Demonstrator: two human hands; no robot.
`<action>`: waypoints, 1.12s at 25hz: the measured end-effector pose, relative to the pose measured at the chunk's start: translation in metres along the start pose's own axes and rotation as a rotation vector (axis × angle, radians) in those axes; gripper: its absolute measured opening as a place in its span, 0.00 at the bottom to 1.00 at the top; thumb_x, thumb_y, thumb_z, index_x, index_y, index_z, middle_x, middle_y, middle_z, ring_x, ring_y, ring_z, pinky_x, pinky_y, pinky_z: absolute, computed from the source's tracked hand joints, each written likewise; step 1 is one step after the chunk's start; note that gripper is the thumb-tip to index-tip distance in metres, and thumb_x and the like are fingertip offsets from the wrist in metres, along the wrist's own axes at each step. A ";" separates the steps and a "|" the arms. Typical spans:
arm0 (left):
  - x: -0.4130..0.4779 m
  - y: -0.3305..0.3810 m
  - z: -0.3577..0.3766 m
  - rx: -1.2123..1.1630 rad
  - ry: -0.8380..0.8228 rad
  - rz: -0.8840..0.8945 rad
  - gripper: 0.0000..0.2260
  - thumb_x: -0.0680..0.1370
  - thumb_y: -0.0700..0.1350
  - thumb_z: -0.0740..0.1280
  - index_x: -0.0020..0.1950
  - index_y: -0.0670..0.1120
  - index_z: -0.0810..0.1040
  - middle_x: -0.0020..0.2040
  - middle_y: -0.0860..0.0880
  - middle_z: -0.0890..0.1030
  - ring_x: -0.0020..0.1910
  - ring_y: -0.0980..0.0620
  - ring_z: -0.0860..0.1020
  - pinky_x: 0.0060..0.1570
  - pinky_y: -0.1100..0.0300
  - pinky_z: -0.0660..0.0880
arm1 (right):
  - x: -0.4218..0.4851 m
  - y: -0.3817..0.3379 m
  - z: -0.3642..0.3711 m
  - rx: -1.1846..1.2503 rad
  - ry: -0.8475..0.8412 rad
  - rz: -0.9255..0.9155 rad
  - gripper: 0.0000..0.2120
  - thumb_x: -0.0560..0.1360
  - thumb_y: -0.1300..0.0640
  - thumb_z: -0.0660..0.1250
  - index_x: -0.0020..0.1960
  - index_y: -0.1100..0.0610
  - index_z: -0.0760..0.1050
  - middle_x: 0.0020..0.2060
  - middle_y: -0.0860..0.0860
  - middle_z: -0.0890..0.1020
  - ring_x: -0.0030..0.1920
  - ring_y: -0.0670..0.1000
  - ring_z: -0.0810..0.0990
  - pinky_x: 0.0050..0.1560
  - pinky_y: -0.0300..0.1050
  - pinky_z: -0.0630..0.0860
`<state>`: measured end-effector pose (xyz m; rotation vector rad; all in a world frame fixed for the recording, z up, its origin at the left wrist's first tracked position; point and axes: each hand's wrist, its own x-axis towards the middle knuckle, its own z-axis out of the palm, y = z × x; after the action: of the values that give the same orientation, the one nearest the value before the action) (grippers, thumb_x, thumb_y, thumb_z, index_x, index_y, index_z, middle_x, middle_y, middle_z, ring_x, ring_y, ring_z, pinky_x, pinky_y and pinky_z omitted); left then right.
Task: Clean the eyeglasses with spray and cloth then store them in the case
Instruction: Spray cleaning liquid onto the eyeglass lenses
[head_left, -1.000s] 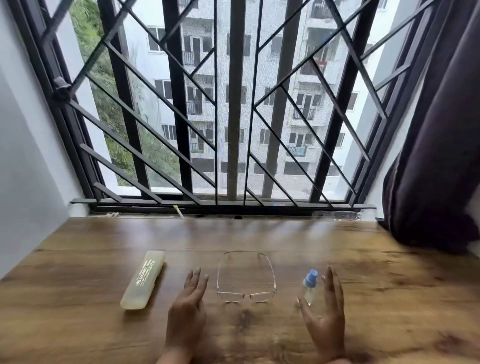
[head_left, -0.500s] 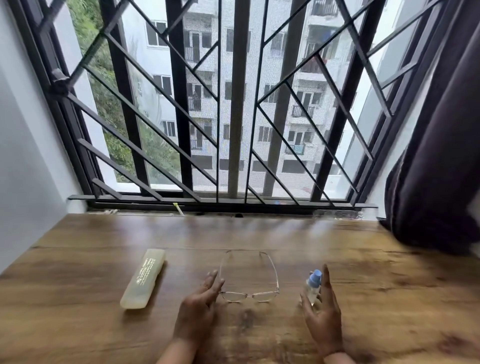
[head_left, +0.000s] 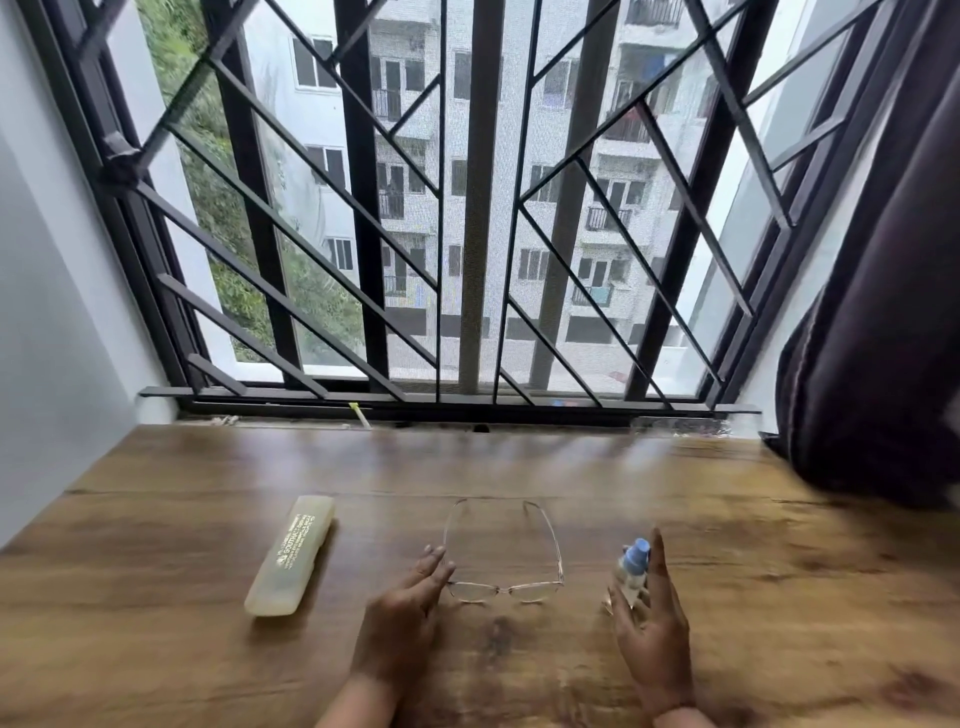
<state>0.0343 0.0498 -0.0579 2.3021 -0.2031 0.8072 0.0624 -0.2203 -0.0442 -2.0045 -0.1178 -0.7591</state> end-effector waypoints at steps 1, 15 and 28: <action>0.001 0.000 0.001 0.011 -0.009 0.017 0.16 0.71 0.46 0.59 0.51 0.46 0.83 0.54 0.47 0.83 0.55 0.58 0.77 0.58 0.75 0.65 | 0.000 -0.001 0.000 0.000 -0.003 -0.004 0.52 0.65 0.73 0.72 0.72 0.34 0.51 0.53 0.49 0.77 0.46 0.35 0.76 0.41 0.19 0.69; 0.054 0.017 -0.009 -0.028 0.098 0.083 0.10 0.72 0.49 0.65 0.42 0.48 0.84 0.44 0.51 0.85 0.42 0.59 0.82 0.41 0.65 0.79 | -0.003 -0.006 -0.003 -0.055 -0.067 0.018 0.51 0.65 0.71 0.73 0.72 0.35 0.51 0.53 0.32 0.73 0.29 0.40 0.70 0.32 0.29 0.70; 0.141 0.027 -0.020 -0.005 0.013 -0.175 0.09 0.69 0.32 0.70 0.45 0.43 0.85 0.38 0.47 0.85 0.42 0.55 0.82 0.45 0.63 0.77 | -0.001 -0.005 -0.003 -0.047 -0.024 0.016 0.52 0.66 0.71 0.73 0.72 0.33 0.49 0.57 0.42 0.74 0.49 0.39 0.78 0.42 0.42 0.80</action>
<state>0.1271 0.0530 0.0532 2.2724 0.0024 0.7309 0.0582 -0.2194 -0.0398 -2.0569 -0.0987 -0.7345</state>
